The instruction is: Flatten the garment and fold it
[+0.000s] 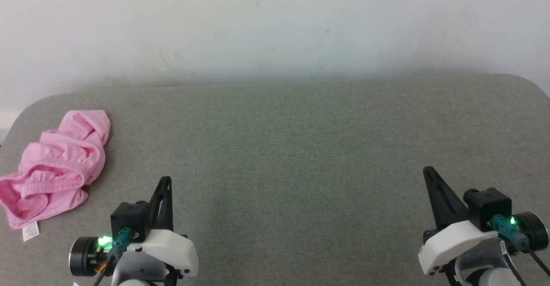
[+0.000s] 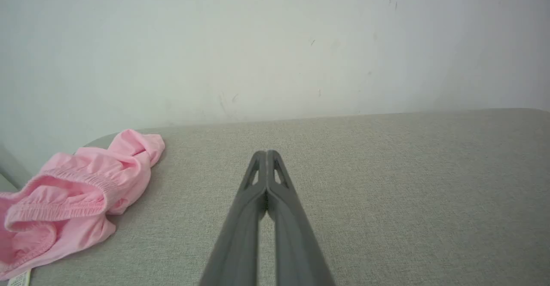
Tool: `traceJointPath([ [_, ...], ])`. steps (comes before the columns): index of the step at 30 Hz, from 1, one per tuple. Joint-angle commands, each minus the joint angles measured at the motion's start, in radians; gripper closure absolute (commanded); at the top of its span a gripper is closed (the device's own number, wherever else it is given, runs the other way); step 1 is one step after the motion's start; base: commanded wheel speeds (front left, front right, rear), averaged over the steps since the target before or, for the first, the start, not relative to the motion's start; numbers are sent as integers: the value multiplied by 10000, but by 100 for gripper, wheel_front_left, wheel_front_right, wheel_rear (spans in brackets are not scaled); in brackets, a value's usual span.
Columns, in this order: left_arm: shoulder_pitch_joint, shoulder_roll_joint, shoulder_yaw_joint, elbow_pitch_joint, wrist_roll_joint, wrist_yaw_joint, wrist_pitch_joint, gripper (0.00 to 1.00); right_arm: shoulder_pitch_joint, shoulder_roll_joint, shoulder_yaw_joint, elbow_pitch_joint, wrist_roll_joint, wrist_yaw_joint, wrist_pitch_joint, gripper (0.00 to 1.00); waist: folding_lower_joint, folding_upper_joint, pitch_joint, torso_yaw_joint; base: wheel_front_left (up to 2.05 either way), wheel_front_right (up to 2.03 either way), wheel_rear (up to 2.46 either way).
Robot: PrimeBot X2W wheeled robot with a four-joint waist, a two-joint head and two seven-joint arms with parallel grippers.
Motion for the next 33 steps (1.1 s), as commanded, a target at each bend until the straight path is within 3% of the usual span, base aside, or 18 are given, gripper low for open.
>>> traceJointPath([
  [1,-128,-11,43,-49,66,-81,3,100,-143,38,-3,-62,-76,-19,7,100,0,0,0,0,0,0,0],
  [33,-128,-11,43,-49,66,-81,3,100,-143,38,-3,-62,-76,-19,7,100,0,0,0,0,0,0,0],
])
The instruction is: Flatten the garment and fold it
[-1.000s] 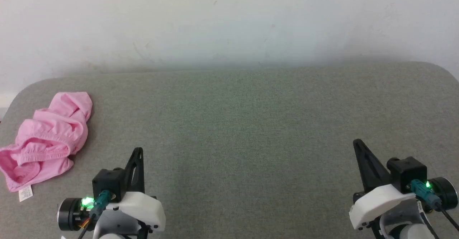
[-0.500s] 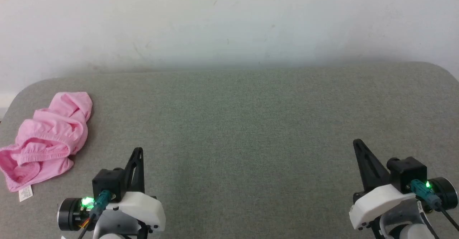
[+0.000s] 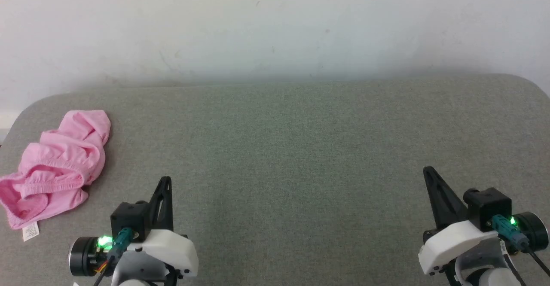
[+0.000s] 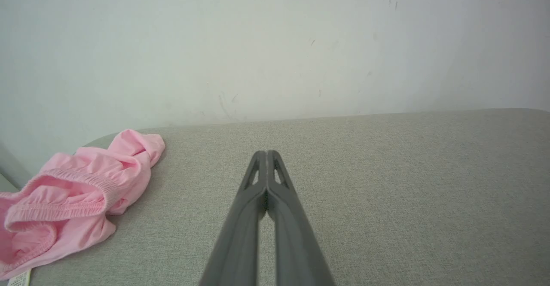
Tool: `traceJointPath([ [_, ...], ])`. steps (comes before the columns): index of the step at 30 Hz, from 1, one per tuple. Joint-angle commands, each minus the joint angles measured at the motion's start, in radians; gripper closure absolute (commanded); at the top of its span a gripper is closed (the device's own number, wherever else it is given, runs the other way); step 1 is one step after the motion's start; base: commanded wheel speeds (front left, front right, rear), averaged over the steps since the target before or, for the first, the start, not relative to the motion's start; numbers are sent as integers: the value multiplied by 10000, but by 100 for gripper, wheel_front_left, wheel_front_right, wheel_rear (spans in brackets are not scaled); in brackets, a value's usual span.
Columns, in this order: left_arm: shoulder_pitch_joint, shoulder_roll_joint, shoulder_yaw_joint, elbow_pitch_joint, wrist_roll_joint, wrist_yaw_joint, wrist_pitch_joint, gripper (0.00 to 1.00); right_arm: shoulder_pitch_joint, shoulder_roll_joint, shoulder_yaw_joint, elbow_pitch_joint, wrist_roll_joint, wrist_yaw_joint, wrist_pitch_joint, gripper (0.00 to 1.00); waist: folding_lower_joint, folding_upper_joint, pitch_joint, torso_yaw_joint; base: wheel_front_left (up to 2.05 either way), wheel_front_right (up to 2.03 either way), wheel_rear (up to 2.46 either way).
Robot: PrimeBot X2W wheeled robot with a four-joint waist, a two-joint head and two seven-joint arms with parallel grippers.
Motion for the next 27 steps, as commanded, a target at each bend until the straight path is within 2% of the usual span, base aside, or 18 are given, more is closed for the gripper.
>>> traceJointPath([
  [1,-128,-11,43,-49,66,-81,3,100,-143,38,-1,-62,-76,-19,7,100,0,0,0,0,0,0,0],
  [19,-128,-11,43,-49,66,-81,3,100,-143,38,-1,-62,-76,-19,7,100,0,0,0,0,0,0,0],
  [20,0,0,-1,0,-1,0,-2,0,0,0,2,0,2,0,-1,0,0,0,0,0,0,0,0],
  [27,-2,0,-78,54,-67,39,-86,0,13,-6,-34,59,64,-1,-88,0,0,0,3,1,0,0,0],
])
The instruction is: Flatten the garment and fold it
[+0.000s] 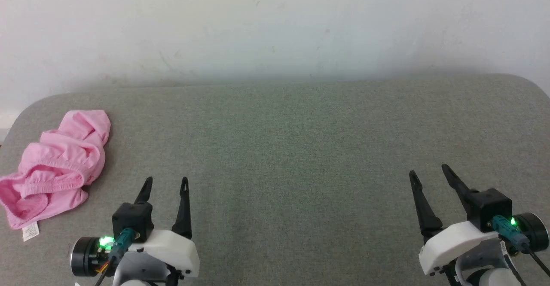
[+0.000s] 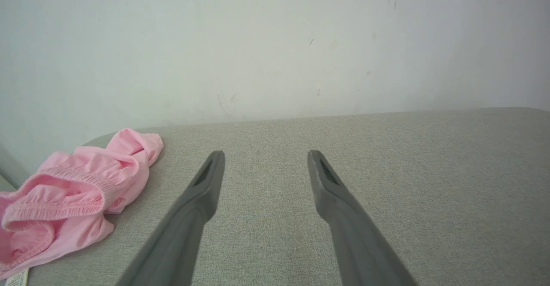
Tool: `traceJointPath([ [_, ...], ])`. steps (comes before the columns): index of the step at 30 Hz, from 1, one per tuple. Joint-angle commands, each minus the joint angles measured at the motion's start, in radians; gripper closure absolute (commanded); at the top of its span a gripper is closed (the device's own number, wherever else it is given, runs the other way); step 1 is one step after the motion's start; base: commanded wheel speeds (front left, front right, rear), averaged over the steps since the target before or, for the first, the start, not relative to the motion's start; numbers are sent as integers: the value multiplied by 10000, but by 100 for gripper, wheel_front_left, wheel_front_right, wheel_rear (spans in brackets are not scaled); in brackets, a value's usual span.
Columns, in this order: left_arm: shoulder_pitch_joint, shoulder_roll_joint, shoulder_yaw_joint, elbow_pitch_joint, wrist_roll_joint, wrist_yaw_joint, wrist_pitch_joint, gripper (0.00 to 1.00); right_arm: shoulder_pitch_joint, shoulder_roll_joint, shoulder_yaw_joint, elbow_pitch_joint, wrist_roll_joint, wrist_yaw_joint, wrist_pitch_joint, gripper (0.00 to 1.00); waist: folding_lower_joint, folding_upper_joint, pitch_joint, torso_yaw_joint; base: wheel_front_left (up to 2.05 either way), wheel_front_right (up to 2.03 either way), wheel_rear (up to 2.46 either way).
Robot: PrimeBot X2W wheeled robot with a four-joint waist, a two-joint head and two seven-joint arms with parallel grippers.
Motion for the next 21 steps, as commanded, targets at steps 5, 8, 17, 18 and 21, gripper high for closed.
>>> traceJointPath([
  [5,-12,-1,-119,80,-138,68,-181,0,-11,3,-90,51,100,-1,-179,0,0,0,3,-2,0,0,0],
  [8,-17,-1,-166,112,-184,92,-243,0,-14,4,-131,40,111,-2,-241,0,0,0,8,-2,0,0,0],
  [17,-40,-2,-307,192,-332,162,-432,0,-10,8,-191,0,188,-3,-429,0,0,0,18,9,0,0,0],
  [18,-42,-2,-323,198,-349,170,-453,0,-7,8,-189,-4,199,-3,-450,0,0,0,18,14,0,0,0],
  [21,-47,-2,-371,216,-403,195,-516,0,5,9,-161,-22,216,-4,-512,0,0,0,19,39,0,0,0],
])
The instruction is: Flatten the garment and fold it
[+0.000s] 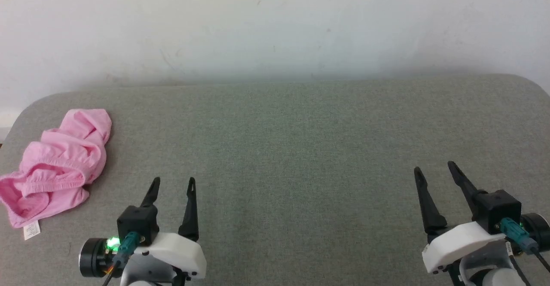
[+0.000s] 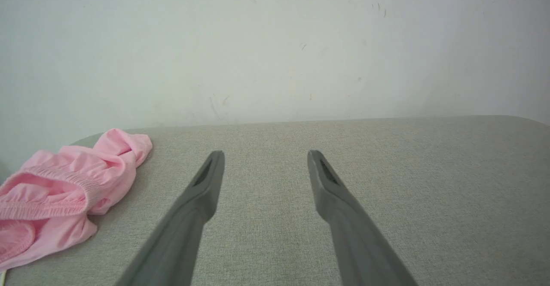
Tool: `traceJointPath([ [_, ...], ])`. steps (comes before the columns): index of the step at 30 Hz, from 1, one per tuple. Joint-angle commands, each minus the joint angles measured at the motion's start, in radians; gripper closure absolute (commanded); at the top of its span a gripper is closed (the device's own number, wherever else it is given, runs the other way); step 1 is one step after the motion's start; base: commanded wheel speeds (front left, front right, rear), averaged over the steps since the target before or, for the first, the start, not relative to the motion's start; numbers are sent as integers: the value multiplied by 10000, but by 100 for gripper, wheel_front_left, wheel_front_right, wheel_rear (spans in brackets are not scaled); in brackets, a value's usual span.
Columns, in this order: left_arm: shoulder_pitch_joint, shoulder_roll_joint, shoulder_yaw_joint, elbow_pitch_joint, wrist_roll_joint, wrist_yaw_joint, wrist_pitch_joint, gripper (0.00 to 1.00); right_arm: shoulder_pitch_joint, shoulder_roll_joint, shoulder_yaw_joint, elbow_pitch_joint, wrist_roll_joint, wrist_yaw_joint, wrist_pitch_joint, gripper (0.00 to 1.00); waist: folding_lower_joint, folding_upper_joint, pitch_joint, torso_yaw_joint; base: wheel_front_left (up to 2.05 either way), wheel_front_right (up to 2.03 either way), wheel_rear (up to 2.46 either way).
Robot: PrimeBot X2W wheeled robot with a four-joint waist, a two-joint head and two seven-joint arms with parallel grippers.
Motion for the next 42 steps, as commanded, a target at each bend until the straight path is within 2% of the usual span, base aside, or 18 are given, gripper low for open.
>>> traceJointPath([
  [1,-49,-2,-66,45,-84,95,-103,0,13,11,24,-41,38,-4,-94,0,0,-1,1,20,0,0,0],
  [25,37,-4,-232,158,-328,169,-584,0,107,20,239,143,38,-7,-574,0,0,-1,-74,887,0,0,0],
  [42,138,-6,-300,164,-442,271,-939,0,169,26,429,278,122,-10,-929,0,0,-1,-223,2057,0,0,0],
])
